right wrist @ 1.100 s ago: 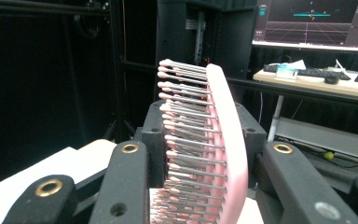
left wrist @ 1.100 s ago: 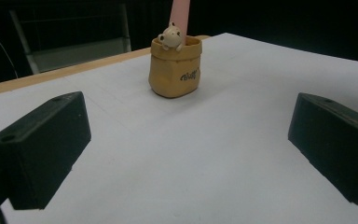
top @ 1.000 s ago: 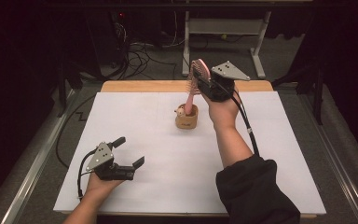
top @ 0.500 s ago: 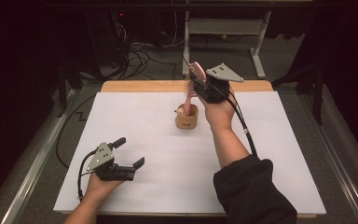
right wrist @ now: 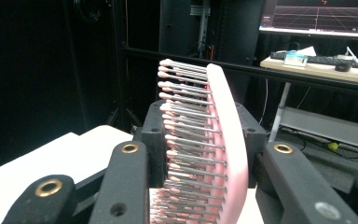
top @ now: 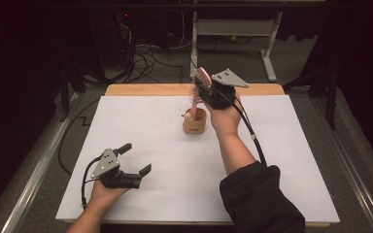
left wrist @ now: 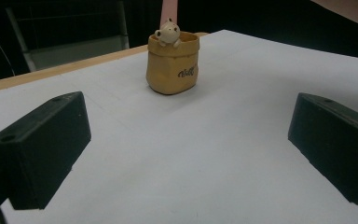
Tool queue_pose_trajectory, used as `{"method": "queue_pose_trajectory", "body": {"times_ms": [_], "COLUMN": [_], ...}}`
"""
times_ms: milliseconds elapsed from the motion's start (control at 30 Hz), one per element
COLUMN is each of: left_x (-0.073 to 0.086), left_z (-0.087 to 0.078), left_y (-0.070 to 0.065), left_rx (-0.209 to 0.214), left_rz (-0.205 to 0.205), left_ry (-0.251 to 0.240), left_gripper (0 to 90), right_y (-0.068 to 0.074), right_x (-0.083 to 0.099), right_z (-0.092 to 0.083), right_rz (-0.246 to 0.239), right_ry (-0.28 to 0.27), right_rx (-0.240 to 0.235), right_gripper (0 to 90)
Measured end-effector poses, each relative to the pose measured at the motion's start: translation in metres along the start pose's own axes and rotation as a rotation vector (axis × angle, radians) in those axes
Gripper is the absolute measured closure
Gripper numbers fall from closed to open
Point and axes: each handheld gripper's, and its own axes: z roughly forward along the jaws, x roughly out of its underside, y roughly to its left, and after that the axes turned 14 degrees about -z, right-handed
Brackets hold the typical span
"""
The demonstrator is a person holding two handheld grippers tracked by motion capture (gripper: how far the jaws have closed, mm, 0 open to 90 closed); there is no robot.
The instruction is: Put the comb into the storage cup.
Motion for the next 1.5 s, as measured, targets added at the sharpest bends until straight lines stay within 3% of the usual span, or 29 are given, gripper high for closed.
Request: {"method": "queue_pose_trajectory", "body": {"times_ms": [1500], "left_x": [0.001], "left_z": [0.000], "left_y": [-0.001], "left_rx": [0.004], "left_rz": [-0.011], "left_ry": [0.002], "left_gripper": [0.0], "right_y": [0.004], "right_x": [0.019], "right_z": [0.012], "right_rz": [0.014], "right_ry": [0.070], "right_rx": [-0.012], "right_gripper": [64.8]}}
